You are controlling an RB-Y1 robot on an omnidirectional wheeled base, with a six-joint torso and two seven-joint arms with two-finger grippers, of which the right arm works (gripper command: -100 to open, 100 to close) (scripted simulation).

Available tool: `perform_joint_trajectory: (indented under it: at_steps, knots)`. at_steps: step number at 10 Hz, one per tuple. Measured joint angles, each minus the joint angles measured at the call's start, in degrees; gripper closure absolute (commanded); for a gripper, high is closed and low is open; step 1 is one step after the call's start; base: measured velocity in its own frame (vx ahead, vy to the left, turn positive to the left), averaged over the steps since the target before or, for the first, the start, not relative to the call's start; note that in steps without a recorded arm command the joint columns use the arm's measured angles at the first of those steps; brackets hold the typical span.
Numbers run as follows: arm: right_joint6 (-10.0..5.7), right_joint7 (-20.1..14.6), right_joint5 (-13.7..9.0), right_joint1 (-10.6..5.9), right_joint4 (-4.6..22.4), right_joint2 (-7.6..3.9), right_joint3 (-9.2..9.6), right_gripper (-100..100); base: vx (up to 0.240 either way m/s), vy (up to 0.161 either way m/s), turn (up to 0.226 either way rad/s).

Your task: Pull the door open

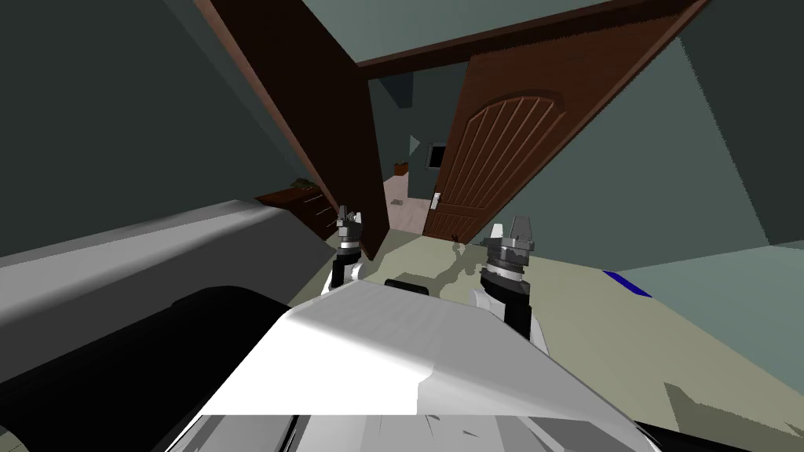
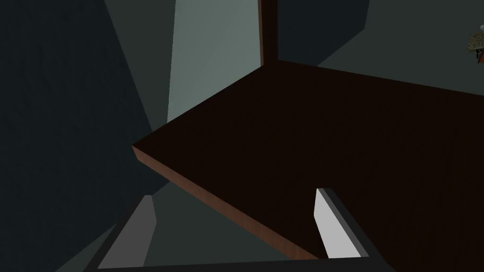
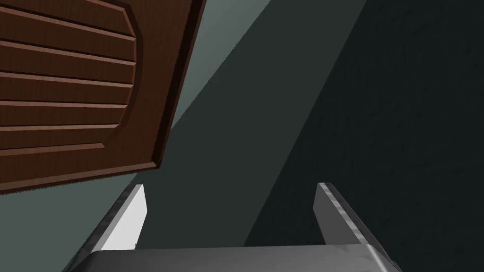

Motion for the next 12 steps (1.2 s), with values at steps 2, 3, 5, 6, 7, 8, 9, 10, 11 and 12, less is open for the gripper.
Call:
perform_joint_trajectory:
  at_steps: [2, 3, 5, 6, 7, 8, 9, 10, 11, 12]
  knots:
    - [0.02, -0.07, 0.01, -1.23, 2.02, -0.22, 0.02, -100, 0.066, 0.03, 0.005]
    - [-0.24, -0.29, -0.2, -1.62, 3.11, -0.54, -0.31, -100, 0.082, 0.026, 0.008]
    - [-0.37, -0.78, -0.49, -3.49, 6.16, -1.1, -0.85, -100, 0.1, 0.007, 0.017]
    - [-0.47, -0.98, -0.66, -4.24, 7.54, -1.41, -1.12, -100, 0.088, 0.006, 0.008]
    - [-0.53, -1.1, -0.69, -4.78, 8.68, -1.53, -1.12, -100, 0.077, -0.004, 0.011]
    - [-0.81, -1.13, -0.69, -5.51, 10.25, -1.58, -1.09, -100, 0.08, -0.017, 0.014]
    - [-0.86, -1.12, -0.64, -6.36, 11.67, -1.6, -1.01, -100, 0.107, -0.001, 0.02]
    - [-0.91, -1.38, -0.84, -7.01, 13.06, -1.97, -1.29, -100, 0.099, 0.009, 0.014]
    - [-0.99, -1.75, -1.11, -8.22, 14.97, -2.43, -1.79, -100, 0.091, 0.009, 0.014]
    - [-0.79, -1.8, -1.05, -9.33, 16.47, -2.41, -1.73, -100, 0.098, 0.009, 0.023]
